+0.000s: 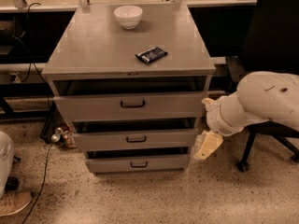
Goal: Open top drawer
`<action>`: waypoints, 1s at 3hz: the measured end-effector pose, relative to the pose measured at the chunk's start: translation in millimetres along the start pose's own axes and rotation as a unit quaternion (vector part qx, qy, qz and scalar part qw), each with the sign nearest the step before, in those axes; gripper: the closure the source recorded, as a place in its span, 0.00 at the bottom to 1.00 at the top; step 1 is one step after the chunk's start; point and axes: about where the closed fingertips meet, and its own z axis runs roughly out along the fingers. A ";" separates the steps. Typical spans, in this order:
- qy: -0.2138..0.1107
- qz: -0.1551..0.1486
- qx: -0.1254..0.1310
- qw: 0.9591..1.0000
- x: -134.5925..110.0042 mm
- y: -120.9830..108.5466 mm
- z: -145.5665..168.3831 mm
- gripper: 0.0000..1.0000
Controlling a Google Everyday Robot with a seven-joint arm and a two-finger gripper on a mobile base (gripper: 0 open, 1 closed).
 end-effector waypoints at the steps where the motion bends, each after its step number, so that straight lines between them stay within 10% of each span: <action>1: -0.006 -0.041 0.005 0.999 -8.6 -8.9 36.4 0.00; 3: -0.041 -0.086 0.025 0.995 -19.8 -42.5 94.1 0.00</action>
Offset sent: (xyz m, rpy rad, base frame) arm 0.0875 0.0397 -0.0783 -0.0029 -0.1268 0.1941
